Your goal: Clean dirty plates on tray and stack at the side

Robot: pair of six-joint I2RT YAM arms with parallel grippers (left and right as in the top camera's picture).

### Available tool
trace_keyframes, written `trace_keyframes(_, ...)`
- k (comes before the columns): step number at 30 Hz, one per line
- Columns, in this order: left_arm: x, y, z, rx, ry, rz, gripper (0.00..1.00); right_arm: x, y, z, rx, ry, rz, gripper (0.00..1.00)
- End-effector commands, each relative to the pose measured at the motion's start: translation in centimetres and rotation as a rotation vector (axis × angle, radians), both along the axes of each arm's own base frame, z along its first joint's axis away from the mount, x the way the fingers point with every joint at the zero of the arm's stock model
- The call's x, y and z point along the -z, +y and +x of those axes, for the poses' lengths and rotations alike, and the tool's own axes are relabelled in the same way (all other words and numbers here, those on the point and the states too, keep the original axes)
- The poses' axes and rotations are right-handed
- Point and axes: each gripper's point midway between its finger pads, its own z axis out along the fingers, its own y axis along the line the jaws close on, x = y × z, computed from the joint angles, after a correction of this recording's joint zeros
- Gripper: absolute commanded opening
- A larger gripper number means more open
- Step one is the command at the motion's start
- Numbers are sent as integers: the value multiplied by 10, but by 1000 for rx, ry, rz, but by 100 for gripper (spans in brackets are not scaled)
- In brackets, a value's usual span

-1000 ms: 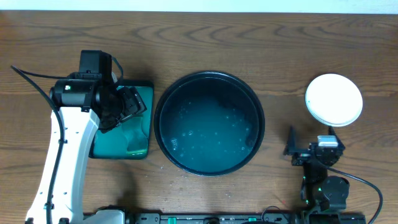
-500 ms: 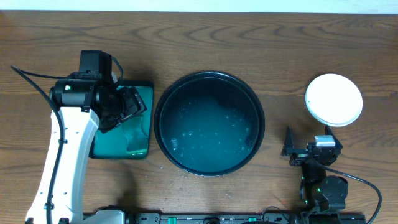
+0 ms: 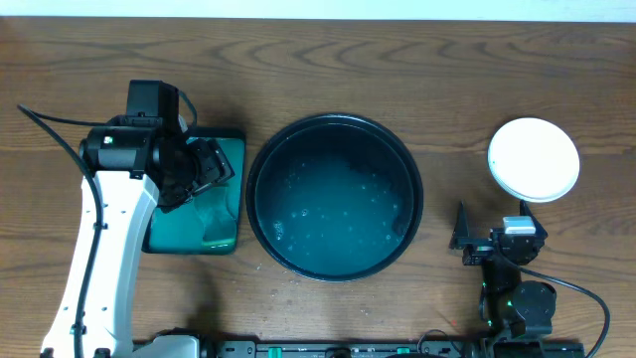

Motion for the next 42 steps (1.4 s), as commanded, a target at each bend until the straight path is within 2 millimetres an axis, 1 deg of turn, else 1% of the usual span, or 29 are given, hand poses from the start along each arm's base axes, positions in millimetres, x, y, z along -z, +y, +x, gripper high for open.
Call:
trace_keyframes(1, -3, 2, -2, -14, -6, 3, 81, 0, 2, 0, -4, -2, -7, 99)
trace_keyframes(13, -3, 2, -2, -14, -6, 3, 81, 0, 2, 0, -4, -2, -7, 99)
trace_keyframes(16, -2, 8, -2, -10, -6, 42, 81, 0, 2, 0, -5, -2, -7, 99)
trace_keyframes(18, -4, 12, -3, 28, -19, 72, 81, 0, 2, 0, -5, -2, -7, 99)
trace_keyframes(22, -13, 12, -6, 154, -67, 107, 81, 0, 2, 0, -5, -2, -7, 99)
trace_keyframes(24, -21, 12, -8, 236, -108, 133, 81, 0, 2, 0, -5, -2, -7, 99)
trace_keyframes(27, -38, 12, -12, 349, -200, 180, 81, 0, 2, 0, -5, -2, -7, 99)
trace_keyframes(30, -62, 12, -21, 424, -309, 227, 81, 0, 2, 0, -5, -2, -7, 99)
trace_keyframes(33, -84, 12, -32, 461, -407, 266, 81, 0, 2, 0, -4, -2, -7, 99)
trace_keyframes(38, -121, 13, -56, 476, -585, 326, 81, 0, 2, 0, -5, -2, -7, 99)
trace_keyframes(42, -142, 13, -75, 456, -748, 367, 81, 0, 2, 0, -5, -2, -7, 99)
